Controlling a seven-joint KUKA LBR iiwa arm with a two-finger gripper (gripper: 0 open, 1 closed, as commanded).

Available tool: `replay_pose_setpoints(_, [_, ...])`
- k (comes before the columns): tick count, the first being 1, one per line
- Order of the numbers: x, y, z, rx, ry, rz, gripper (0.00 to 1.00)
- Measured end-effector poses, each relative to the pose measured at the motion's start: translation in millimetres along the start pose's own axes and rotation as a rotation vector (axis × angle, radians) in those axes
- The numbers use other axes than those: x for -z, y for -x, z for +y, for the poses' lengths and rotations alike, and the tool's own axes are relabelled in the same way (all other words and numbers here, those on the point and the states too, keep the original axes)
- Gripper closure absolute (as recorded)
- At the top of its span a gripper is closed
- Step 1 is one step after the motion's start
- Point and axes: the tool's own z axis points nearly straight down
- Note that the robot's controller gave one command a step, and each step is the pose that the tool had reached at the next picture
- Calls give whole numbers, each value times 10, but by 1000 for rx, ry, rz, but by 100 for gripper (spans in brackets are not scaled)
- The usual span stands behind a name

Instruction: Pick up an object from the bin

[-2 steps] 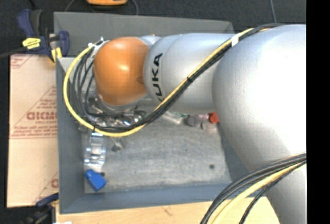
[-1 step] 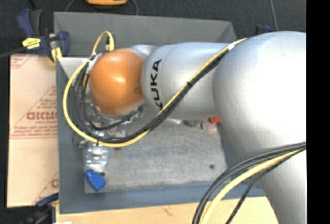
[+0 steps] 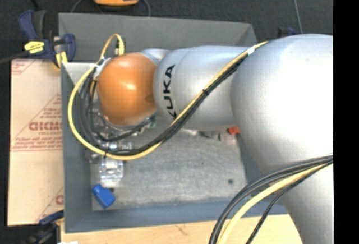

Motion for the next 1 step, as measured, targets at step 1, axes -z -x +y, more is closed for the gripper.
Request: replay_pose_setpoints(1, [1677,-132,-355,22,-7,-1,100])
